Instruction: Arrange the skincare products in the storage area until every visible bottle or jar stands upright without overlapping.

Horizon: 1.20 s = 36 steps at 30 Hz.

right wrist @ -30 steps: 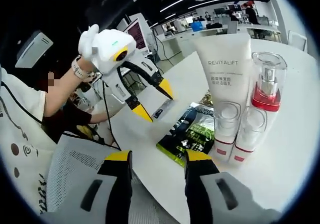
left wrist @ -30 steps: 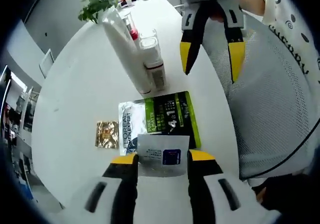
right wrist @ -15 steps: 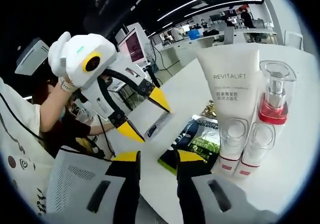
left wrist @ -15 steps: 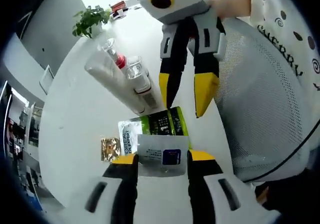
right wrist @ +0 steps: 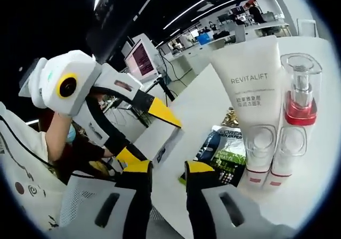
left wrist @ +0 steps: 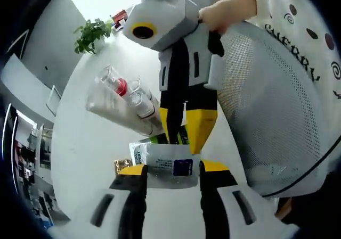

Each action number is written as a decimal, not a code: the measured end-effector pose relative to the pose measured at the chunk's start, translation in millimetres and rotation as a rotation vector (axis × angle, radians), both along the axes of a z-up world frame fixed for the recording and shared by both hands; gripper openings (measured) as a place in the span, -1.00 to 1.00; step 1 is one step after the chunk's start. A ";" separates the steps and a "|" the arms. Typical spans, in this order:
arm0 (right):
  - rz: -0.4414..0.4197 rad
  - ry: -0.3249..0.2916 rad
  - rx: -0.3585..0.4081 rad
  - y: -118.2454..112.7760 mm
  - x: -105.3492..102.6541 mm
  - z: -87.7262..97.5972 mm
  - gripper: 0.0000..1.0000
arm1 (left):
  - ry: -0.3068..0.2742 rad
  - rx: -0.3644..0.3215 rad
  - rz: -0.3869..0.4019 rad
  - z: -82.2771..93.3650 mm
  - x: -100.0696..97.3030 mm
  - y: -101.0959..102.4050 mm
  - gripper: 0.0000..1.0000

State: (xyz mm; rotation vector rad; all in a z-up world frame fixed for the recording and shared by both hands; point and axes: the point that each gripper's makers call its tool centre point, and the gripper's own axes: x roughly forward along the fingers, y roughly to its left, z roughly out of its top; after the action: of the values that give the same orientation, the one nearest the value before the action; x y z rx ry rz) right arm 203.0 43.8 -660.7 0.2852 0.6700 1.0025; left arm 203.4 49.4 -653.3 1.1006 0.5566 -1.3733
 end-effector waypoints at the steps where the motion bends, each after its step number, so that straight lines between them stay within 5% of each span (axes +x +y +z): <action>1: -0.004 -0.004 0.002 0.0 0.9 0.6 -0.56 | -0.004 0.000 -0.004 0.9 -0.9 -0.9 -0.29; 17: -0.017 0.038 0.087 1.5 -0.1 9.8 -0.75 | -0.089 0.000 -0.078 13.1 -10.8 -17.0 -0.29; 30: -0.022 0.077 0.138 4.0 -3.8 15.3 -0.95 | -0.133 -0.001 -0.089 12.6 -7.8 -19.0 -0.28; 36: -0.027 0.085 0.126 0.4 -5.3 12.4 -0.97 | -0.133 -0.016 -0.035 18.2 -0.7 -14.7 -0.25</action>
State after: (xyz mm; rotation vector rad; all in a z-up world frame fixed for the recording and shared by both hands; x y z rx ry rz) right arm 197.7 44.2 -648.3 0.4486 0.6793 1.0133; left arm 202.7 34.7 -635.1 1.1845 0.4310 -1.3218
